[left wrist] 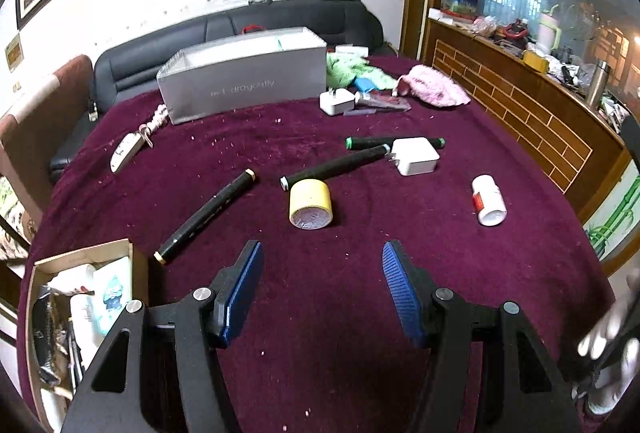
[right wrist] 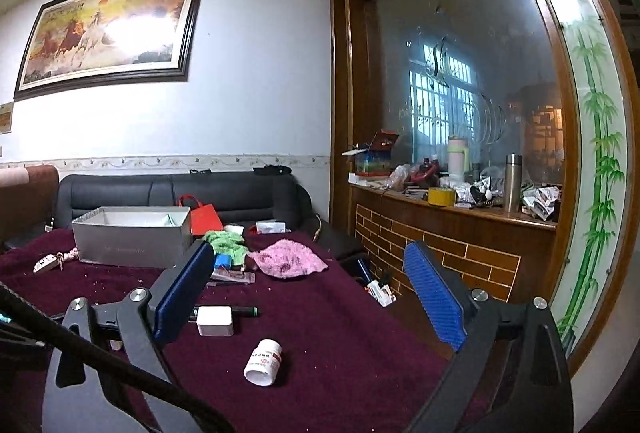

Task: Organize objects
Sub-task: 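Withdraw both grippers from the tray back over the table, then grasp the yellow jar with the left gripper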

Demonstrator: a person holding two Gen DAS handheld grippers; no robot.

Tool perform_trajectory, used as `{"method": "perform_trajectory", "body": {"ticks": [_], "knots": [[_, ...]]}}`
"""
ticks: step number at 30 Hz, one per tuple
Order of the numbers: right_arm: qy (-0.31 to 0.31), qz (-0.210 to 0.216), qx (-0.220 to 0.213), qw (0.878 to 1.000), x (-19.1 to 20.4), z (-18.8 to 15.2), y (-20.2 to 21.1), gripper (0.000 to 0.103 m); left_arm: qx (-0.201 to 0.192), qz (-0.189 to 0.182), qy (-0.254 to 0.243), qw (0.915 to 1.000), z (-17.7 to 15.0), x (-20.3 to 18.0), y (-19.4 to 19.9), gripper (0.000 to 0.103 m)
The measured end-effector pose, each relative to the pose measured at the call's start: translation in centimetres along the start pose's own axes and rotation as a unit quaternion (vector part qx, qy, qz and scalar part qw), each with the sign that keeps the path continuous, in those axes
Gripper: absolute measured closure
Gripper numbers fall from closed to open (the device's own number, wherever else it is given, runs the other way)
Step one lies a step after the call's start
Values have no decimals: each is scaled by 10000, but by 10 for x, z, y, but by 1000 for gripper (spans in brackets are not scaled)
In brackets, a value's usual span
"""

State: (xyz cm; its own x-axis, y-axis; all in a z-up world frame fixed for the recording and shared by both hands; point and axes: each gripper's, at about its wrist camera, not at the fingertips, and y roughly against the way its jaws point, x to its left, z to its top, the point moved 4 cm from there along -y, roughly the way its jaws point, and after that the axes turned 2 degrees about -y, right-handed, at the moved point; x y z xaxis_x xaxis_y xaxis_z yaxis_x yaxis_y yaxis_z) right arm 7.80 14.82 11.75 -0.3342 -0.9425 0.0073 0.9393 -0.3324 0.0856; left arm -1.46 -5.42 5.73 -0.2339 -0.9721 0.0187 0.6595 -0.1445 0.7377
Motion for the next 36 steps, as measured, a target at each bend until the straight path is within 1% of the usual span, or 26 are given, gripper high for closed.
{"method": "perform_trajectory", "body": {"ticks": [6,10,13,17,23,29,32,36], "knots": [[-19,1,401,9992,-3,-14,-16,6,352,-132,286,9989,1,9,-36,48],[10,-17,767,9971,-4,-25,-29,6,430,-231,378,9981,1,11,-48,48],[66,-8,1023,9947,-4,-33,-36,6,405,-247,374,9982,4,12,-55,48],[44,18,1208,9927,-6,-39,-40,6,243,-214,326,9989,9,16,-63,48],[-114,25,1606,9870,-13,-48,-52,6,170,-8,107,9998,17,20,-81,47],[-88,0,1730,9849,-13,-51,-56,6,268,85,-139,9995,27,10,-106,47],[-51,12,1760,9844,-11,-52,-57,6,394,93,-159,9991,27,7,-119,47],[-75,22,1813,9834,-12,-54,-59,6,417,162,-145,9989,22,6,-127,47]]}}
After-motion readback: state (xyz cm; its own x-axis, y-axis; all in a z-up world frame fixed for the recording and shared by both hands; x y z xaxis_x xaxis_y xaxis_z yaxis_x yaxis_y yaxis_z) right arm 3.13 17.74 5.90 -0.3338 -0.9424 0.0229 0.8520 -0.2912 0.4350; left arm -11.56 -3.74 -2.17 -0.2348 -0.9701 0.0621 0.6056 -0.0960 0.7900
